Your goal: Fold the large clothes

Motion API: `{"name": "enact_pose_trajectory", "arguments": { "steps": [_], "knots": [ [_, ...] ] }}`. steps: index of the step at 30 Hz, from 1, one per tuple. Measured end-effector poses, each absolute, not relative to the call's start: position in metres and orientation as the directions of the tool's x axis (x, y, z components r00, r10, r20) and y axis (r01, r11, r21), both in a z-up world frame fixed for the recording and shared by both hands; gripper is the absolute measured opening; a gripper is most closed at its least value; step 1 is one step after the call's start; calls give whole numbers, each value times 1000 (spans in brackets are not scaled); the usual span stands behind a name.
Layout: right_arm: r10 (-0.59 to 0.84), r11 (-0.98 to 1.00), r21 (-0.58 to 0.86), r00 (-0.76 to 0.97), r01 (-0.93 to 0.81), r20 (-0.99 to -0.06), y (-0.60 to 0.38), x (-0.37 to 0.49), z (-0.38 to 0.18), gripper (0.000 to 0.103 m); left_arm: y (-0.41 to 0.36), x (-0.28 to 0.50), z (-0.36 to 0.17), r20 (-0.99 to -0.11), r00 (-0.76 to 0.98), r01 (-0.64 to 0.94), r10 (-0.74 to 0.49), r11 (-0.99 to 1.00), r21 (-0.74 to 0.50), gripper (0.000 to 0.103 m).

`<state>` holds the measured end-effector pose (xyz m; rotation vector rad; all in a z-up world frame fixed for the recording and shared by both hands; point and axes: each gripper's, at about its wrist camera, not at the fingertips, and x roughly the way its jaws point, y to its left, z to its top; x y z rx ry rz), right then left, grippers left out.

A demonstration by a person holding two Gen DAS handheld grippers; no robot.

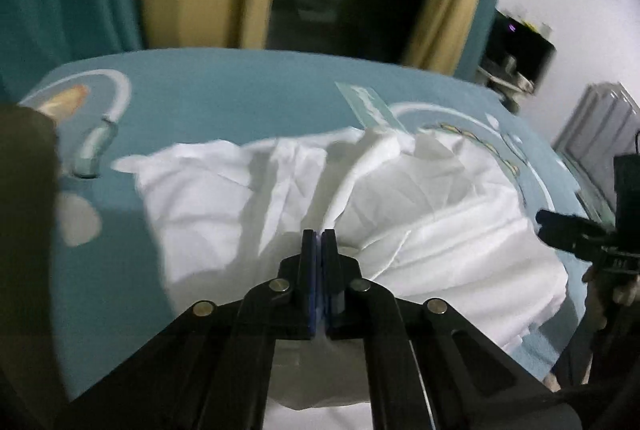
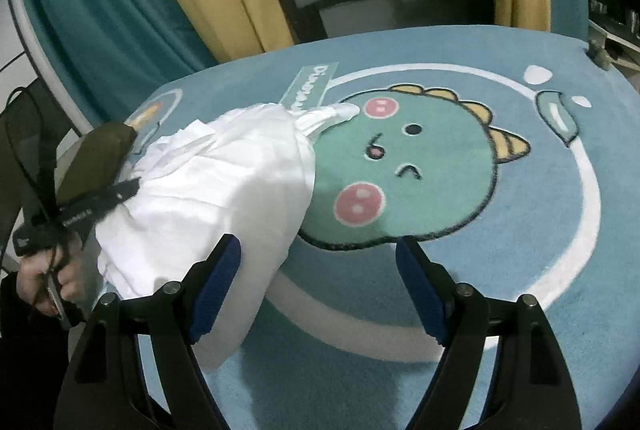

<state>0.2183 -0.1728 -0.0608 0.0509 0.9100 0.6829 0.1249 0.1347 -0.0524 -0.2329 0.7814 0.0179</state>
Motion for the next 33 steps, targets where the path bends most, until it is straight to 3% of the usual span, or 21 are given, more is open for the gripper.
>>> {"name": "enact_pose_trajectory", "arguments": {
  "steps": [5, 8, 10, 11, 13, 15, 20, 25, 30, 33],
  "knots": [
    [615, 748, 351, 390, -563, -685, -150, 216, -62, 80, 157, 117, -63, -753, 657, -242, 28, 954, -175, 5],
    [585, 758, 305, 393, -577, -710, -137, 214, -67, 81, 173, 112, -72, -792, 590, -363, 155, 928, -88, 5],
    [573, 761, 286, 398, -582, -716, -132, 213, -67, 81, 183, 109, -68, -789, 597, -374, 143, 920, -116, 7],
    [578, 755, 284, 396, -591, -714, -129, 212, -67, 81, 185, 107, -61, -775, 621, -360, 121, 922, -145, 10],
    [575, 752, 274, 394, -600, -717, -122, 213, -69, 81, 181, 107, -46, -745, 659, -318, 101, 935, -154, 37],
    [574, 751, 273, 390, -601, -720, -115, 213, -73, 81, 168, 110, -35, -720, 691, -252, 63, 955, -159, 46],
    [565, 760, 264, 401, -594, -721, -112, 212, -70, 81, 117, 130, -15, -688, 713, 18, -137, 984, -178, 47],
    [550, 784, 262, 433, -563, -715, -131, 211, -59, 81, 80, 144, -18, -692, 694, 201, -199, 976, -80, 47],
    [533, 810, 264, 467, -524, -706, -153, 211, -52, 81, 88, 175, -41, -761, 634, 142, -136, 988, -58, 47],
    [528, 814, 265, 469, -517, -708, -157, 212, -53, 81, 112, 185, -47, -752, 641, 78, -150, 988, -131, 46]
  ]
}}
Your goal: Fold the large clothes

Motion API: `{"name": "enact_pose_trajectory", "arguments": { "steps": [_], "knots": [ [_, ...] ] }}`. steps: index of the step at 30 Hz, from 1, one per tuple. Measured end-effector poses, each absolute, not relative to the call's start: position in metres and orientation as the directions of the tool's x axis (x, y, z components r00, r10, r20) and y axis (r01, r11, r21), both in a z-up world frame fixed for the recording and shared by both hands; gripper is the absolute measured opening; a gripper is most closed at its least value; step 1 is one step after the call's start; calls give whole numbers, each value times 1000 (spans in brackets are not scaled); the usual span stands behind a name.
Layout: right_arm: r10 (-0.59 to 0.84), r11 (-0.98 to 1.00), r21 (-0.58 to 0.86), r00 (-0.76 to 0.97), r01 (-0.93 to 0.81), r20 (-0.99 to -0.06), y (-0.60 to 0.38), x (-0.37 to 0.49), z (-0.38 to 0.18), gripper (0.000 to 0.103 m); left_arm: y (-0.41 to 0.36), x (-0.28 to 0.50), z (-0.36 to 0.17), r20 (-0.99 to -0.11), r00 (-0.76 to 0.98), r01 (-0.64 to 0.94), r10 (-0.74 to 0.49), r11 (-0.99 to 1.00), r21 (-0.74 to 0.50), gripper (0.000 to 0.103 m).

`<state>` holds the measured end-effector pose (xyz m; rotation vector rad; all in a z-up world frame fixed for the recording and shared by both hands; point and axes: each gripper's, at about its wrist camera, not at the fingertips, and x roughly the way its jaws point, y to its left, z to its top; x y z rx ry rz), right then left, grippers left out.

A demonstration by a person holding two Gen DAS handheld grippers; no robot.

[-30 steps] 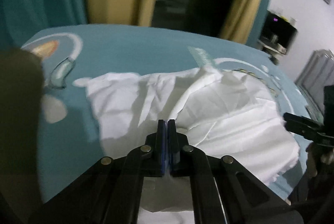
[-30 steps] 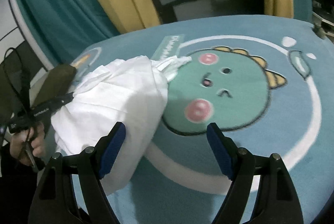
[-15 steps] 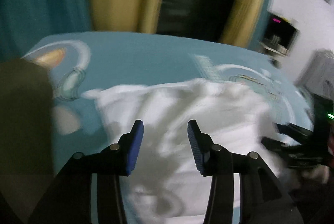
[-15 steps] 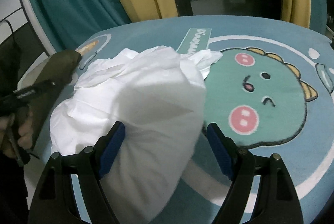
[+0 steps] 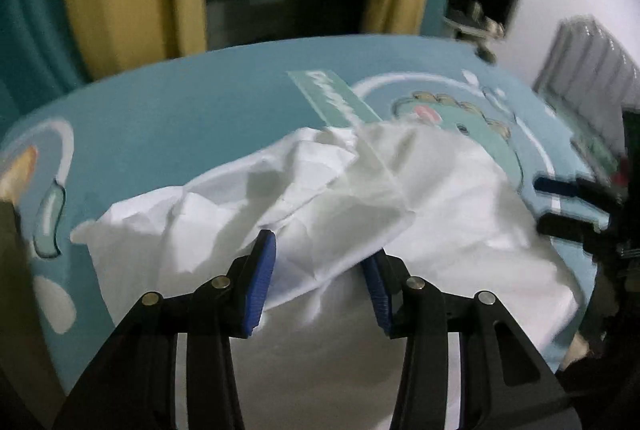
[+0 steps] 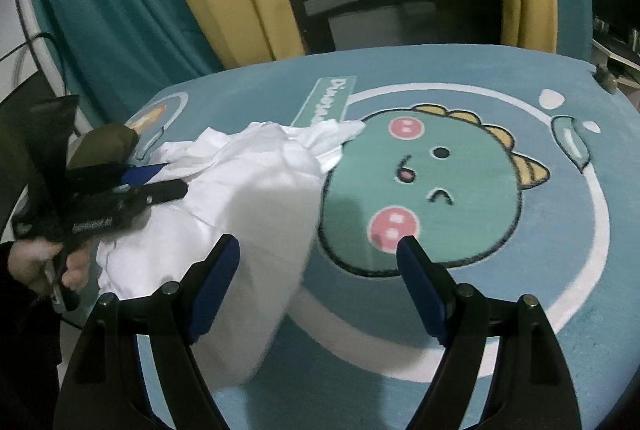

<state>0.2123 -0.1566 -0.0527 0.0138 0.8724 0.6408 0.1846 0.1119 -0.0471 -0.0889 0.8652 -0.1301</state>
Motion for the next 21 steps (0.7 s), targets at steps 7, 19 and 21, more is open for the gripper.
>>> {"name": "enact_pose_trajectory", "arguments": {
  "steps": [7, 19, 21],
  "knots": [
    [568, 778, 277, 445, -563, -692, -142, 214, -55, 81, 175, 172, -52, -713, 702, -161, 3, 975, -154, 2],
    [558, 758, 239, 412, -608, -721, -103, 214, -75, 81, 192, 143, -63, -737, 675, -207, 33, 967, -146, 2],
    [577, 752, 268, 405, -602, -710, -109, 215, -68, 81, 191, 139, -58, -733, 680, -207, 38, 968, -142, 2]
  ]
}}
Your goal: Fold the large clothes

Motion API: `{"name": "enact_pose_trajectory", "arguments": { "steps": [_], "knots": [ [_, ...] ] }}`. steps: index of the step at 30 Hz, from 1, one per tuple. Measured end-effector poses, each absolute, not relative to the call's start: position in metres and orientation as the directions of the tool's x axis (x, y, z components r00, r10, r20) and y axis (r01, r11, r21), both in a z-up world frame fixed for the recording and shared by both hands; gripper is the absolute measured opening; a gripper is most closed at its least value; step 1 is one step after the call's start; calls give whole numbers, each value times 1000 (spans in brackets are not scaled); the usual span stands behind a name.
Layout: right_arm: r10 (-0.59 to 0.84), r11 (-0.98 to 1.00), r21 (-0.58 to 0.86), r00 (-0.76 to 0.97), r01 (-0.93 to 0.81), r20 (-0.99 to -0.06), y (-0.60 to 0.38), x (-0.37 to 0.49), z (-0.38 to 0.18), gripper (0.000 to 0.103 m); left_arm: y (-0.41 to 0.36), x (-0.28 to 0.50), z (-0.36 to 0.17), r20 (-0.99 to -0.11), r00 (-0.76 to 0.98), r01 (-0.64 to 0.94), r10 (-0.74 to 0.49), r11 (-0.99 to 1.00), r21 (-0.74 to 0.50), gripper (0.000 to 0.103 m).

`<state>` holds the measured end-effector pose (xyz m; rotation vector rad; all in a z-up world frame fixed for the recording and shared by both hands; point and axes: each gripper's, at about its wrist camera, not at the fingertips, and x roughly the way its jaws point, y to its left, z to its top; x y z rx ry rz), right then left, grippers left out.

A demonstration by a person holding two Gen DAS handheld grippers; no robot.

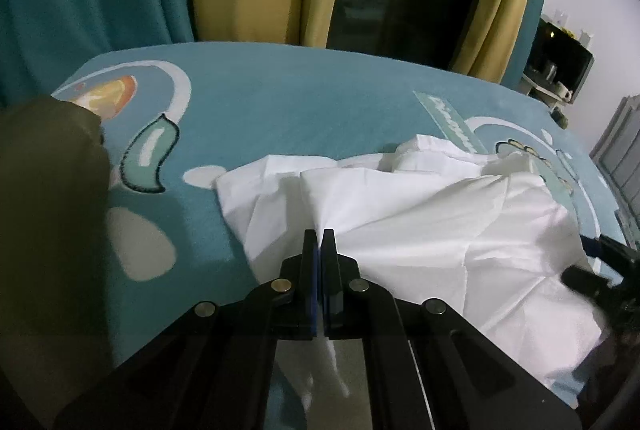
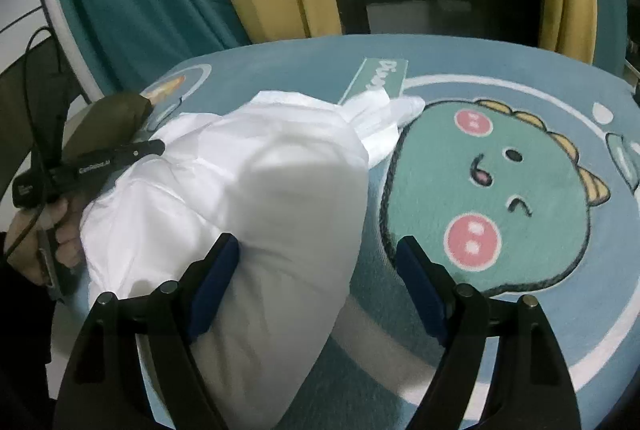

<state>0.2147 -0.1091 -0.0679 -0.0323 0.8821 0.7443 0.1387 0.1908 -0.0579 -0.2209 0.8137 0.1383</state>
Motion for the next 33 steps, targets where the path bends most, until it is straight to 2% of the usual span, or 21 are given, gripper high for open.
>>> {"name": "enact_pose_trajectory", "arguments": {
  "steps": [6, 10, 17, 20, 21, 23, 24, 25, 28, 33],
  "knots": [
    [612, 767, 332, 472, -549, -634, -149, 216, -43, 81, 197, 121, -39, -713, 698, -220, 64, 967, -128, 2],
    [561, 789, 284, 451, -545, -694, -140, 216, -60, 81, 201, 121, -45, -729, 681, -230, 71, 966, -120, 2],
    [500, 808, 195, 471, -556, -727, -130, 209, -69, 81, 203, 121, -66, -774, 633, -228, 29, 962, -150, 2],
    [465, 811, 145, 476, -566, -746, -124, 208, -75, 81, 198, 118, -57, -761, 648, -228, 39, 963, -145, 5],
    [464, 814, 143, 482, -562, -743, -125, 207, -75, 81, 195, 116, -53, -752, 657, -226, 45, 964, -140, 10],
    [459, 817, 137, 490, -560, -741, -126, 206, -74, 81, 189, 111, -39, -722, 691, -213, 44, 966, -146, 31],
    [457, 818, 132, 493, -560, -741, -127, 206, -73, 81, 185, 109, -31, -704, 709, -201, 35, 967, -154, 47],
    [455, 820, 130, 496, -557, -740, -128, 205, -72, 81, 181, 106, -25, -688, 725, -186, 25, 970, -160, 54],
    [457, 832, 135, 527, -538, -717, -135, 202, -59, 81, 162, 104, -15, -664, 747, -124, -22, 977, -172, 55],
    [536, 799, 197, 525, -569, -661, -138, 189, -41, 81, 132, 112, -41, -738, 671, -70, -74, 984, -163, 55]
  ]
}}
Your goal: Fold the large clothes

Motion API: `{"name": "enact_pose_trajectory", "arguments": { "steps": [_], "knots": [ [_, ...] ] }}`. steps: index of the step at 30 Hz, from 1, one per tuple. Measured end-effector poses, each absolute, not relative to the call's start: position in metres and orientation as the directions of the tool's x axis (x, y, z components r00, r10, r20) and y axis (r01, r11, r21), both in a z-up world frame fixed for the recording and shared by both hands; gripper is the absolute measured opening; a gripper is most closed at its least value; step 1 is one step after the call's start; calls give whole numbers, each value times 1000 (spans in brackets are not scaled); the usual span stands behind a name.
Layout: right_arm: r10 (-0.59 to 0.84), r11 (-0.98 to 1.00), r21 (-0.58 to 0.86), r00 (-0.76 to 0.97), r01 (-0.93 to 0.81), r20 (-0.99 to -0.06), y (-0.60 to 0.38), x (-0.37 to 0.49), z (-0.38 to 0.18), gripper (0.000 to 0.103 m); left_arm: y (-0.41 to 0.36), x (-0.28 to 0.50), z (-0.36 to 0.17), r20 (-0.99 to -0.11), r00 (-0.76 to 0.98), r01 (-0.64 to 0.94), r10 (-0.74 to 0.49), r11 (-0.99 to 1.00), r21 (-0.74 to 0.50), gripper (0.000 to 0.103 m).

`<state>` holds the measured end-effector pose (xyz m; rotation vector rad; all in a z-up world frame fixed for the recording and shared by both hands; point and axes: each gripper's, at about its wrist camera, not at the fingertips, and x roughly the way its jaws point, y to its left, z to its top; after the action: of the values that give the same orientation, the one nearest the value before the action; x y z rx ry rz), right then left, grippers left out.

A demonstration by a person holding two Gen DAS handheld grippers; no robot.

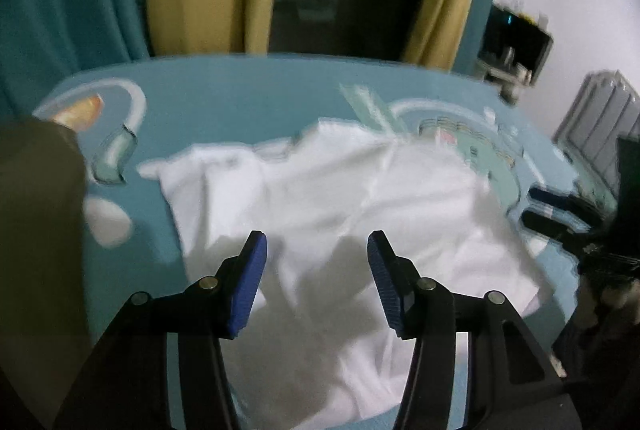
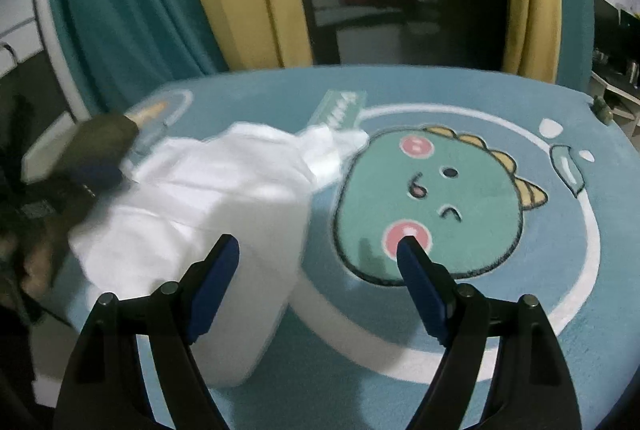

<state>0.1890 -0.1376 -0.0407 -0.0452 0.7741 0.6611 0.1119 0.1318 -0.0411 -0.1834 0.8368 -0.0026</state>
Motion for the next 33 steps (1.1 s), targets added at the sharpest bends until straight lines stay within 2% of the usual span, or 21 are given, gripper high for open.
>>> {"name": "enact_pose_trajectory", "arguments": {
  "steps": [6, 13, 19, 23, 30, 33],
  "knots": [
    [511, 779, 164, 462, -605, -725, -116, 180, -70, 81, 137, 102, -67, -766, 638, -110, -86, 973, -201, 65],
    [519, 773, 169, 456, -611, -723, -117, 183, -67, 81, 149, 85, -65, -762, 644, -127, -67, 973, -193, 66],
    [544, 776, 212, 459, -594, -703, -130, 188, -53, 81, 188, 77, -51, -716, 698, -226, -14, 945, -238, 66],
    [561, 776, 235, 470, -586, -681, -134, 196, -45, 81, 209, 91, -65, -742, 670, -274, -6, 927, -255, 68],
    [561, 782, 253, 468, -570, -683, -136, 211, -46, 81, 204, 116, -76, -751, 658, -233, -52, 934, -269, 79],
    [564, 781, 262, 460, -567, -686, -135, 217, -49, 81, 199, 123, -76, -739, 659, -168, -143, 929, -329, 79]
  ]
}}
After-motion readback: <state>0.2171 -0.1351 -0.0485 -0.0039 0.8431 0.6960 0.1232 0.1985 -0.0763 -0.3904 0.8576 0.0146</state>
